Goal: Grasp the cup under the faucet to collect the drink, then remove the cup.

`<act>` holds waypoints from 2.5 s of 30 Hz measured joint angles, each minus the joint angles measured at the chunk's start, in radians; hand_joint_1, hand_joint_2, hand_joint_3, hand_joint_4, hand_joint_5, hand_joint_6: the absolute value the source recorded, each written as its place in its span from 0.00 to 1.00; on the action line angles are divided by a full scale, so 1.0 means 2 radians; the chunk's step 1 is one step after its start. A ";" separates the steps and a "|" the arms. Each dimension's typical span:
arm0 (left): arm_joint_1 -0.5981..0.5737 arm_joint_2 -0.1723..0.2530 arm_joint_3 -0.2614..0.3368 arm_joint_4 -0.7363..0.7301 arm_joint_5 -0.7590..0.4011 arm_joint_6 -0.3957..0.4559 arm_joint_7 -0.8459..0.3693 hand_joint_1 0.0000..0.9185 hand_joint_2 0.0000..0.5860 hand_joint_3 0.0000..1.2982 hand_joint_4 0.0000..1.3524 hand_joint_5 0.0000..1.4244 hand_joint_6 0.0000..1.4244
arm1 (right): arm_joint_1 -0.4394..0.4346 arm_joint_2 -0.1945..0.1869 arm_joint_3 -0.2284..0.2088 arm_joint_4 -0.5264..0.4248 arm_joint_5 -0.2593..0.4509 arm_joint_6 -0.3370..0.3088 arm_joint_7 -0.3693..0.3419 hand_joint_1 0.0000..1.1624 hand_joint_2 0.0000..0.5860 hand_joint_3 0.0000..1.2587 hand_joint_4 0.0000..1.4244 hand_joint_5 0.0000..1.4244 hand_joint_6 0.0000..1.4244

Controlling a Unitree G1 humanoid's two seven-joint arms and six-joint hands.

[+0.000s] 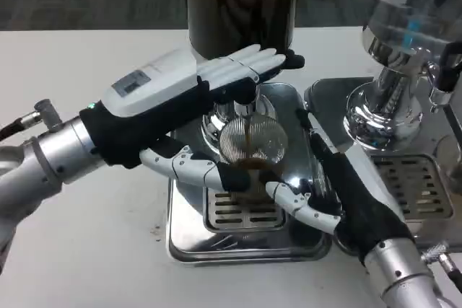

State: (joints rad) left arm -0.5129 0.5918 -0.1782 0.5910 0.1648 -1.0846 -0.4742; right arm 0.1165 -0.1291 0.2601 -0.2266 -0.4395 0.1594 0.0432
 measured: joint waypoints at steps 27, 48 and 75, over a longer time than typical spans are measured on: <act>0.000 0.001 0.000 0.001 0.000 -0.001 0.001 0.00 0.13 0.05 0.00 0.00 0.07 | -0.034 -0.008 0.002 0.049 0.030 -0.032 0.010 0.49 0.52 0.00 0.00 0.00 0.00; 0.000 0.004 0.000 0.000 0.000 -0.002 0.001 0.00 0.13 0.05 0.00 0.00 0.07 | -0.035 -0.005 0.002 0.061 0.039 -0.044 0.010 0.49 0.54 0.00 0.00 0.00 0.00; 0.000 0.004 0.000 0.003 -0.001 -0.004 0.003 0.00 0.14 0.06 0.00 0.00 0.07 | -0.035 -0.005 -0.001 0.061 0.058 -0.054 0.010 0.51 0.58 0.00 0.00 0.00 0.00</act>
State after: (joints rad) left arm -0.5129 0.6007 -0.1781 0.5976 0.1633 -1.0929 -0.4682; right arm 0.0458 -0.1390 0.2576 -0.1049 -0.3240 0.0522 0.0639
